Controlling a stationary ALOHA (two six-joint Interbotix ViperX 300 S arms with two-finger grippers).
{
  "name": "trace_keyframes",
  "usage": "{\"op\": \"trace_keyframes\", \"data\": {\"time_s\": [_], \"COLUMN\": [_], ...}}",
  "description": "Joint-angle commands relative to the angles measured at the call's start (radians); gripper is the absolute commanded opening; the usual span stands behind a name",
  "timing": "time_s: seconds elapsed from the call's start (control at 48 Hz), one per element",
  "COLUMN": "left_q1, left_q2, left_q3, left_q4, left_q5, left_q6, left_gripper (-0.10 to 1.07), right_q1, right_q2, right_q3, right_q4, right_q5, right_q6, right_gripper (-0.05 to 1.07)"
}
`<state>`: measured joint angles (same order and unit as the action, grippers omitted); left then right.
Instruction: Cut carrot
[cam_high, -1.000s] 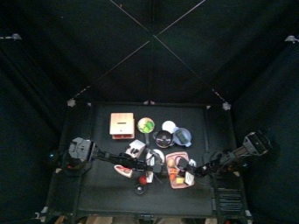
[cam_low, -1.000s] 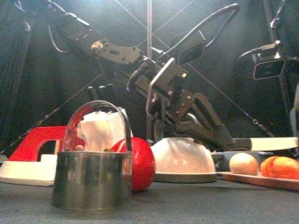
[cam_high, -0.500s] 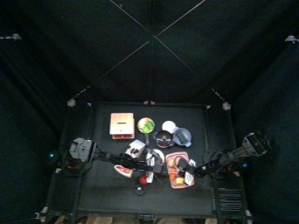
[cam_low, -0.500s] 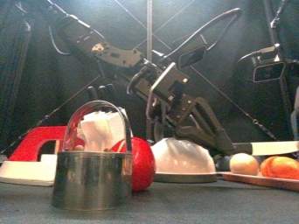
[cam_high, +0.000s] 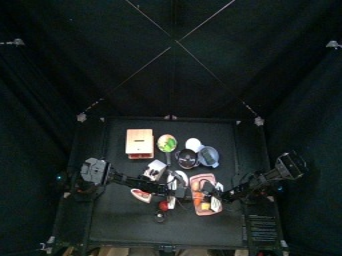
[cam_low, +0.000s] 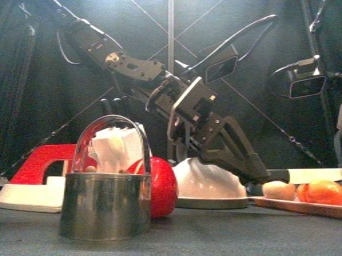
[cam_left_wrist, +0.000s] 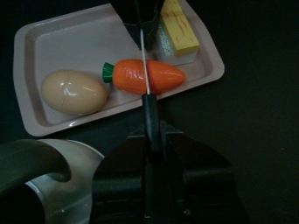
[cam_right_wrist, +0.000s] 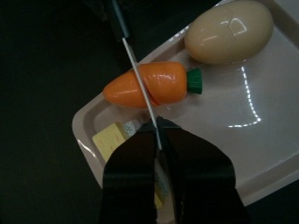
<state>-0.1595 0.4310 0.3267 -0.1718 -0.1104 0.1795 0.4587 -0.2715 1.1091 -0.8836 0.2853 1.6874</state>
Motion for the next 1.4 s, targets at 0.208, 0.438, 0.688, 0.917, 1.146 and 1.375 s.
{"op": "trace_keyframes", "data": {"time_s": [0.208, 0.438, 0.688, 0.917, 1.146, 1.375], "left_q1": [-0.012, -0.012, -0.012, -0.012, -0.012, -0.012], "left_q2": [0.000, 0.003, 0.015, 0.015, 0.015, 0.018], "left_q3": [0.005, 0.008, 0.008, 0.008, 0.008, 0.006], "left_q4": [-0.002, -0.002, -0.002, -0.002, -0.002, -0.002], "left_q5": [0.012, 0.011, 0.012, 0.017, 0.028, 0.029], "left_q6": [0.003, 0.003, 0.003, 0.003, 0.003, 0.003], "left_gripper": [0.31, 0.31, 0.31, 0.31, 0.31, 0.31], "right_q1": [0.002, 0.000, 0.000, 0.000, 0.002, -0.003], "right_q2": [0.005, 0.018, 0.032, 0.043, 0.049, 0.061], "right_q3": [0.006, 0.006, 0.002, 0.000, 0.000, -0.002], "right_q4": [0.009, 0.023, 0.023, 0.023, 0.023, 0.023], "right_q5": [0.005, 0.003, 0.005, 0.003, 0.003, 0.003], "right_q6": [0.006, 0.005, 0.005, 0.005, 0.005, 0.005], "right_gripper": [0.43, 0.43, 0.43, 0.43, 0.43, 0.43]}}
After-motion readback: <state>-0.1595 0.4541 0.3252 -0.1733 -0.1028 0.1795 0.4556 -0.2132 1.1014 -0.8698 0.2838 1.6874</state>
